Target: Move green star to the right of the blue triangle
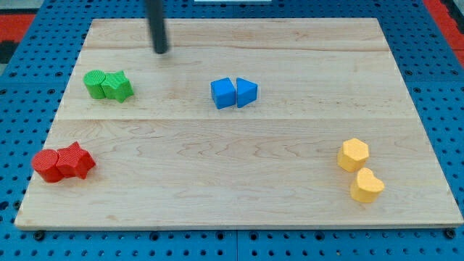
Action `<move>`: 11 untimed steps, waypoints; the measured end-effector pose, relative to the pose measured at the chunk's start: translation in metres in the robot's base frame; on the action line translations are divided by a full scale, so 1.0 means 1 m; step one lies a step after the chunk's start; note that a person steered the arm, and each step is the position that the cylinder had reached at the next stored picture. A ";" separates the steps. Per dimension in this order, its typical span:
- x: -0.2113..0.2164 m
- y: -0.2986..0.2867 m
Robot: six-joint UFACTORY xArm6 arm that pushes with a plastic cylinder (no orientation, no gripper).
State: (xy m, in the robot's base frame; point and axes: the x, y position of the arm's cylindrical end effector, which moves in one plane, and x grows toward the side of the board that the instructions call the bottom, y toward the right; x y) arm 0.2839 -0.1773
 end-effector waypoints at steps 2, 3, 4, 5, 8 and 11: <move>0.072 -0.119; 0.100 -0.045; 0.117 0.010; 0.131 0.002; 0.017 0.068; 0.021 0.230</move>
